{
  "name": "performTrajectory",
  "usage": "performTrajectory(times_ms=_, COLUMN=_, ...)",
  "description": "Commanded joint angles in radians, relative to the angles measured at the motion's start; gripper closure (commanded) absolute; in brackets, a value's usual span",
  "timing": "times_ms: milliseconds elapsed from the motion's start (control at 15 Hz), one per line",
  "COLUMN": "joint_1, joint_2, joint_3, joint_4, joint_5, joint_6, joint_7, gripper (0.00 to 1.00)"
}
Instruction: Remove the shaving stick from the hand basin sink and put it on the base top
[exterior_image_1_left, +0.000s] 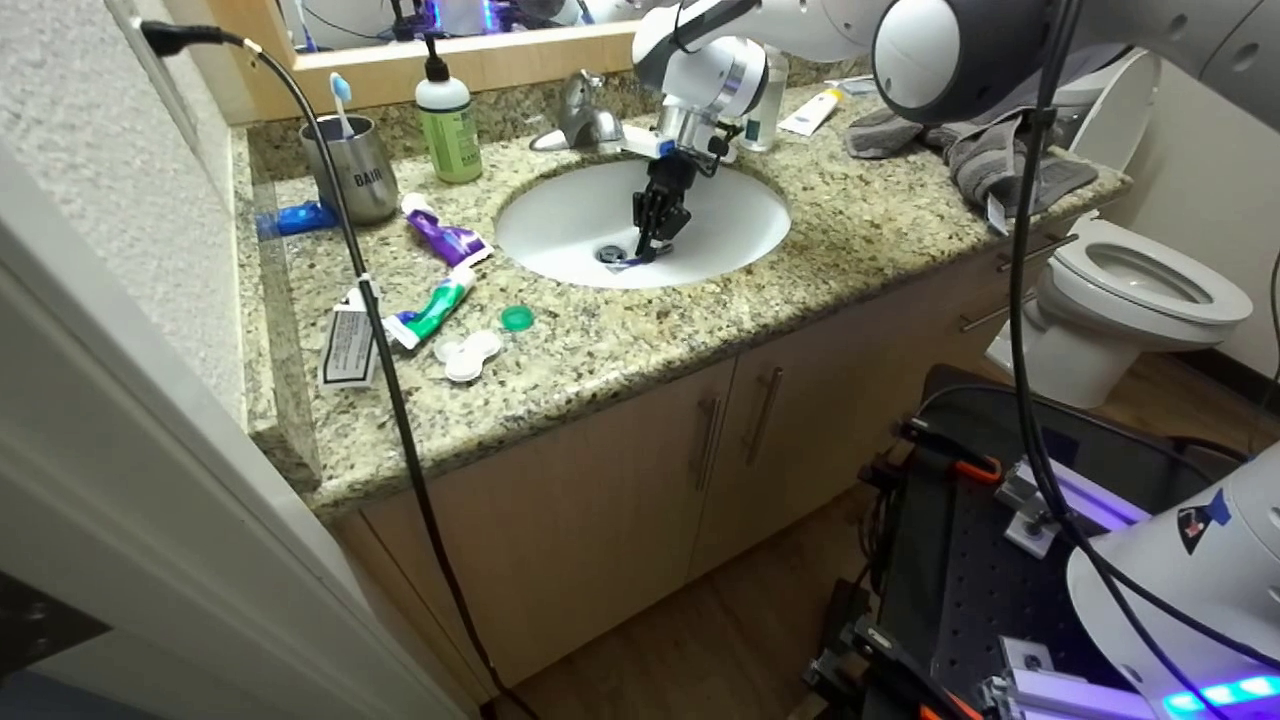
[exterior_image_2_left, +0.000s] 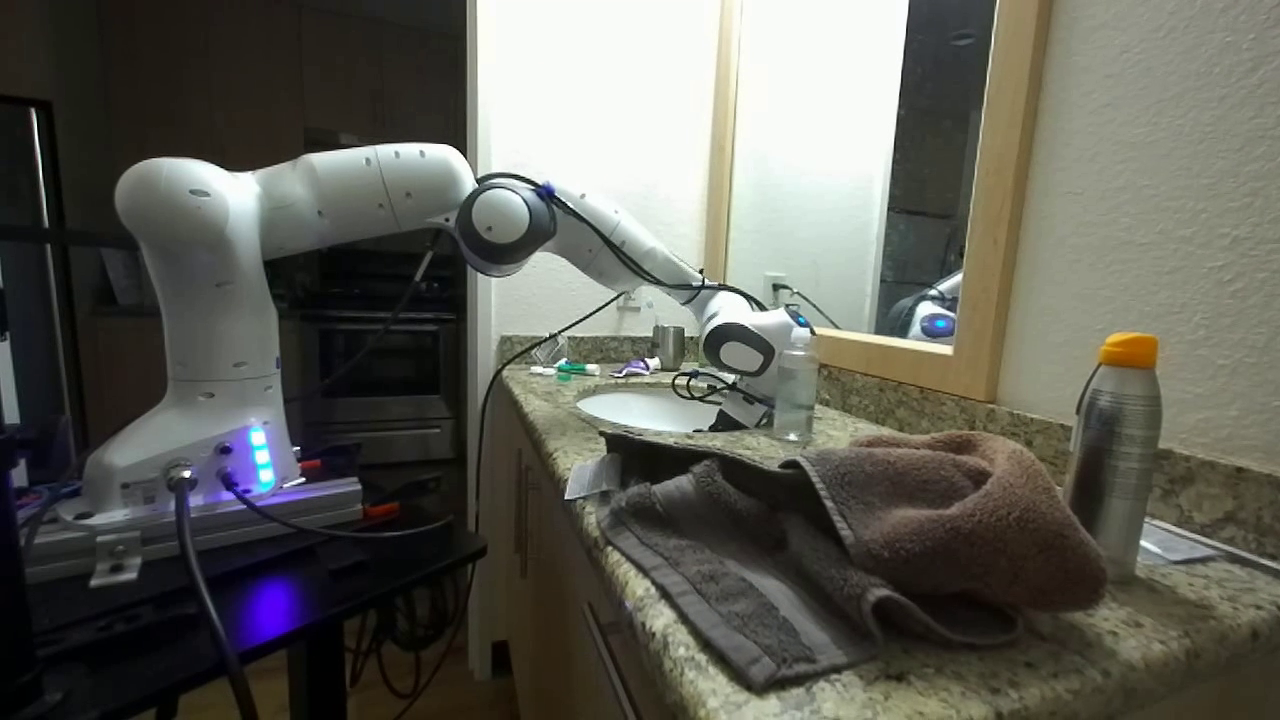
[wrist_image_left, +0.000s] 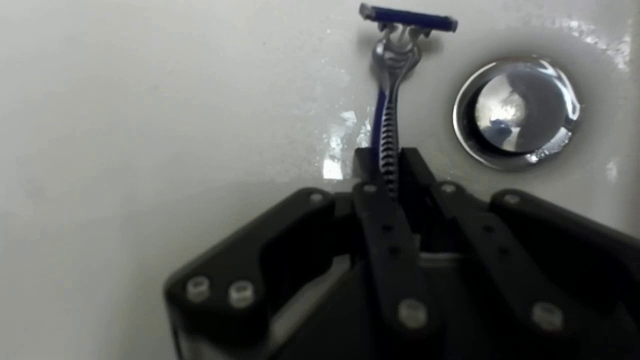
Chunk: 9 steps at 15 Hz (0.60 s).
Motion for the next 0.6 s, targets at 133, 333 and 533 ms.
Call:
performTrajectory(times_ms=133, joint_1=-0.005, joint_2=-0.095, joint_3=-0.023, joint_4=-0.065, joint_5=-0.002, joint_6=0.084, joint_7=-0.067, gripper=0.96)
performTrajectory(times_ms=333, joint_1=0.022, joint_2=-0.156, joint_3=-0.031, joint_4=-0.156, joint_5=-0.011, joint_6=0.136, joint_7=-0.129, gripper=0.96)
performTrajectory(times_ms=533, joint_1=0.069, joint_2=-0.232, joint_3=-0.047, joint_4=-0.298, joint_5=-0.022, joint_6=0.245, joint_7=-0.184, gripper=0.96)
